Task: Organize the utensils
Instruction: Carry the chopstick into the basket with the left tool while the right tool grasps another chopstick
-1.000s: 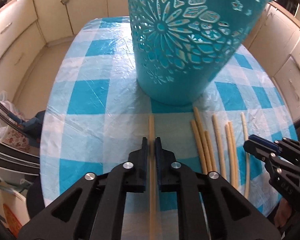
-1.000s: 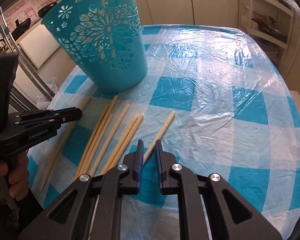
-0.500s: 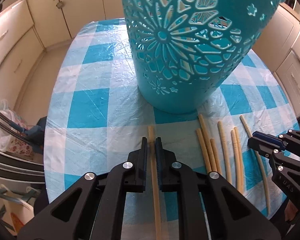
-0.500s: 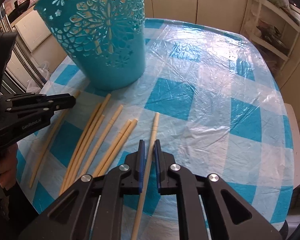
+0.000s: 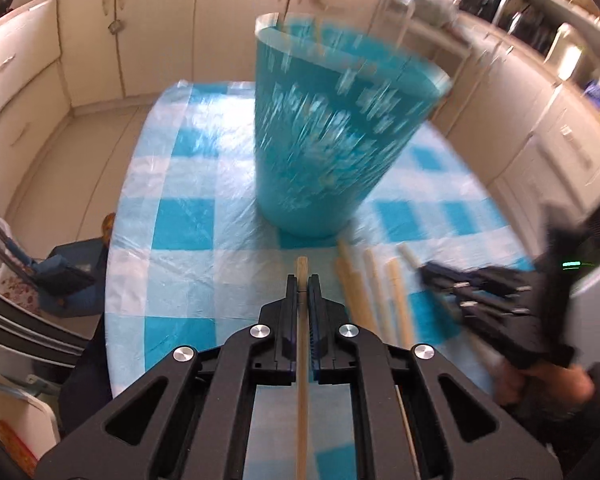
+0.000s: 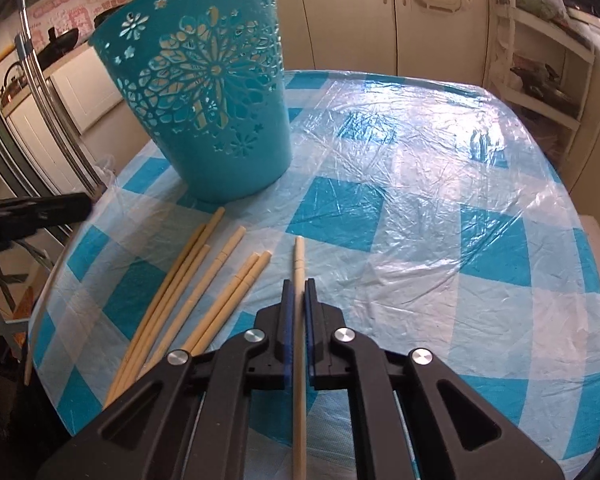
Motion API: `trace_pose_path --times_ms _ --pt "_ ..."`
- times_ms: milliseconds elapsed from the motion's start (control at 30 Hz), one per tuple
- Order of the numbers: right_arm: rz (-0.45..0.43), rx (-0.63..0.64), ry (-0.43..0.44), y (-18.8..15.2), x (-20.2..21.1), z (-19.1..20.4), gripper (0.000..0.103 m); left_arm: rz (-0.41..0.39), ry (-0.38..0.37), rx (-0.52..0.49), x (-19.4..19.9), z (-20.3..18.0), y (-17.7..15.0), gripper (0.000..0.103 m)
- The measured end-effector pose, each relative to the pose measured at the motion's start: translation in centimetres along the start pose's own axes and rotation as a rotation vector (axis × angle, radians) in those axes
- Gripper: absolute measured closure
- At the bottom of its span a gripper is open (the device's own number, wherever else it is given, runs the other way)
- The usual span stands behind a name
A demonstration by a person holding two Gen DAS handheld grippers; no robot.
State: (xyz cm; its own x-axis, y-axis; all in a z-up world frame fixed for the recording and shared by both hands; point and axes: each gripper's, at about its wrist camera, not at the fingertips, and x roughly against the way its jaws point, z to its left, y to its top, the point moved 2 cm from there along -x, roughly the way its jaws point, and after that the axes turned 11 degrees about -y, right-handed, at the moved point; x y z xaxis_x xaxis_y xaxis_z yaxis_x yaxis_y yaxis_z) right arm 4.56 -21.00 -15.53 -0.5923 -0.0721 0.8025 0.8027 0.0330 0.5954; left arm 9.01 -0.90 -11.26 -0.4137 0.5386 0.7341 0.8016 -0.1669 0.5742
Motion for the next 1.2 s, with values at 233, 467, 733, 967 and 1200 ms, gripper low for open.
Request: trace_pose_path --times_ms 233,467,733,967,1200 --pt "0.005 -0.038 0.033 0.4 -0.2 -0.4 0.097 -0.186 -0.112 -0.029 7.0 -2.5 4.2 0.098" --pt "0.008 -0.071 0.069 0.4 -0.1 -0.7 0.097 -0.327 -0.158 -0.066 11.1 -5.5 7.6 0.098" --pt "0.008 -0.084 0.087 0.3 0.0 -1.2 0.097 -0.462 -0.121 -0.063 13.3 -6.5 11.4 0.098" --pt "0.008 -0.086 0.091 0.3 0.0 -1.4 0.097 -0.605 -0.089 -0.055 13.2 -7.2 15.2 0.098" --pt "0.008 -0.090 0.094 0.3 0.0 -1.4 0.097 -0.726 0.000 -0.070 11.2 -7.2 18.4 0.098"
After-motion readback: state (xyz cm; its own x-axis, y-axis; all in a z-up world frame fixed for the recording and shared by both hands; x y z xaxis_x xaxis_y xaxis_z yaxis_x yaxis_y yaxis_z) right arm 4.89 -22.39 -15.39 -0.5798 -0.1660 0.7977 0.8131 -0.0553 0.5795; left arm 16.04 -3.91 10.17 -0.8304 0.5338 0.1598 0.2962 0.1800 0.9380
